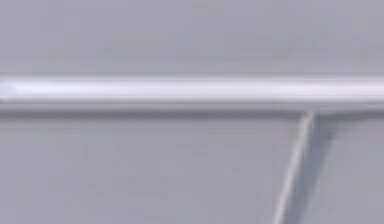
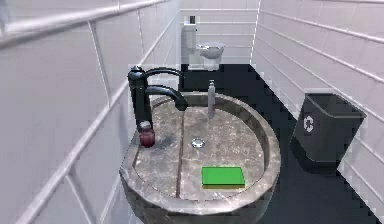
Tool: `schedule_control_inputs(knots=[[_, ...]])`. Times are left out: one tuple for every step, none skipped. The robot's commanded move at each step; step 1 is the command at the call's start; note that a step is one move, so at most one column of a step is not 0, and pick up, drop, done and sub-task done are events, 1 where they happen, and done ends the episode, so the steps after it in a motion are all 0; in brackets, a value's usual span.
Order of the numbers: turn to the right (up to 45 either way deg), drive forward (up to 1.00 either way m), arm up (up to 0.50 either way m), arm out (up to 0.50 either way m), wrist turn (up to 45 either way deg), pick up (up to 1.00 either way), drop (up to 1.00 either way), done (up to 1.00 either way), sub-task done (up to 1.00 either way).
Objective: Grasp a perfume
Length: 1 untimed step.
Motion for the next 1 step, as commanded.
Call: schedule_control_inputs(knots=[[0.0, 0.0, 0.5, 0.0, 0.0, 0.0, 0.0, 0.0, 0.0]])
